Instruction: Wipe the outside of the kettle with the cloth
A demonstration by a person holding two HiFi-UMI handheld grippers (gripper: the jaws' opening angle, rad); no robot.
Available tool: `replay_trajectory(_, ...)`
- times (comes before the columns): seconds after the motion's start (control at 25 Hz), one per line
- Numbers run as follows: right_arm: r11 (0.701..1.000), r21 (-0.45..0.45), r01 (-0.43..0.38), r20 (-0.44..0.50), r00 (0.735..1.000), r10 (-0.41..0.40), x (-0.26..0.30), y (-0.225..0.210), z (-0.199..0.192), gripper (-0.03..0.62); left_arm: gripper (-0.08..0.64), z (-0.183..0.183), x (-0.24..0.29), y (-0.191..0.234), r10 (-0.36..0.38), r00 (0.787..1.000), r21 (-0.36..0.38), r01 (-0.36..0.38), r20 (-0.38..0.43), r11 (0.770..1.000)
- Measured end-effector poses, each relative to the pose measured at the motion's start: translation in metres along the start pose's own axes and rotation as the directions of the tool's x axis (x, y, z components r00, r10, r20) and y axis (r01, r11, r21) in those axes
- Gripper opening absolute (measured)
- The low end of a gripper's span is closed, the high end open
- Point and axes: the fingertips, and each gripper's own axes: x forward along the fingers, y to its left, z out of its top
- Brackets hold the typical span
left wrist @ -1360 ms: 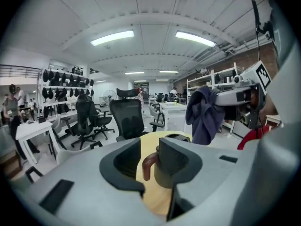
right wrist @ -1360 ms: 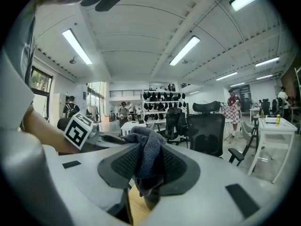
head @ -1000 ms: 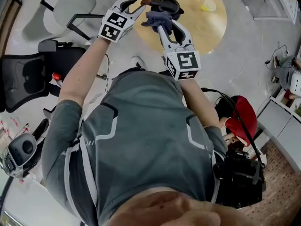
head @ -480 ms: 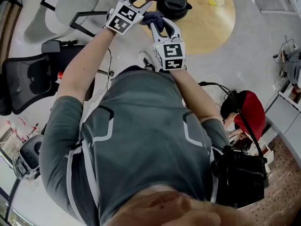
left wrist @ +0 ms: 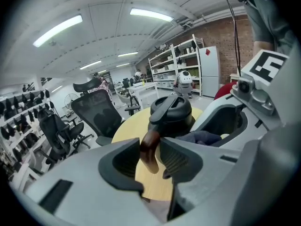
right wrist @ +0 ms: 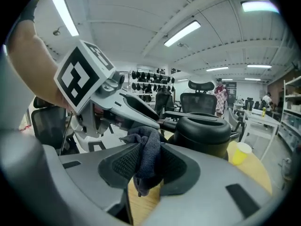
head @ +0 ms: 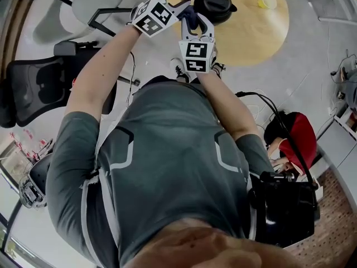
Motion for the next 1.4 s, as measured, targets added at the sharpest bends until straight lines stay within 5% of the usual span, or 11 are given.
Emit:
replay_trajectory(0.44,0.998,-0.04,0.054,0.0,0.999,-0.054,0.004,-0.003,-0.003,0.132,0.14,-0.002,0.002,-0.001,0.017,0.999,-0.002,-0.017,-0.046,1.0)
replay_trajectory(1.4,0.996,-0.046,-0.081,0.006,0.997,0.082,-0.043,-0.038,-0.023,0.132,0.141,-0.001,0.002,0.002,0.103,0.993,-0.073,-0.107,-0.057,0.992)
